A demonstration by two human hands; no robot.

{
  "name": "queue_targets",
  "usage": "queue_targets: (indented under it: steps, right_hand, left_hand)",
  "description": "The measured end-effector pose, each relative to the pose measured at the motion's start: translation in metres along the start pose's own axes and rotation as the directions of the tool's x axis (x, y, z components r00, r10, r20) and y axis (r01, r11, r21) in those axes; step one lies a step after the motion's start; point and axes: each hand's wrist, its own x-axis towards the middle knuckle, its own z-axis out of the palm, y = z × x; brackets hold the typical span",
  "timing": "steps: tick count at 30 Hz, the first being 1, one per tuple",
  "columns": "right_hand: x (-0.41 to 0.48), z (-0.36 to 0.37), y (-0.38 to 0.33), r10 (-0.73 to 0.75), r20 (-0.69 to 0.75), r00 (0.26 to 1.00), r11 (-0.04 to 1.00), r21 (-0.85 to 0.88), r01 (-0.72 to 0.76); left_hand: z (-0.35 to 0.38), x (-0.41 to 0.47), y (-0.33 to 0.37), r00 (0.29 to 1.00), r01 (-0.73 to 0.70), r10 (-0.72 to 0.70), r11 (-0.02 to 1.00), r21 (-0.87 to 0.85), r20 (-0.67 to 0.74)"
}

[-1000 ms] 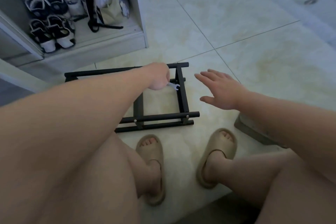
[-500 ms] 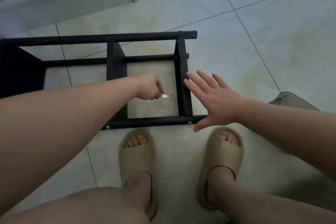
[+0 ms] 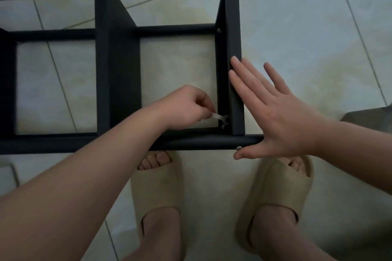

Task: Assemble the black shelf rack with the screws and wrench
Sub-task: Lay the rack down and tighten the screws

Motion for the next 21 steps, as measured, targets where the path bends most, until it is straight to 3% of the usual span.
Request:
queue_targets:
  steps: [10,15,21]
  right_hand:
    - [0.002,0.011,0.003,-0.024,-0.078,0.997,0.995,0.091,0.031]
    - [0.002,0.013,0.004,-0.018,-0.087,0.996,0.987,0.156,0.031]
    - [0.002,0.015,0.005,-0.022,-0.105,0.994,0.981,0.188,0.042]
  left_hand:
    - [-0.006,-0.014,0.02,0.992,0.024,0.008,0.97,-0.243,0.127]
    - [0.001,-0.015,0.021,0.975,0.188,-0.076,0.782,-0.595,0.208]
    - [0.008,-0.009,0.021,0.962,0.263,-0.133,0.693,-0.671,0.239]
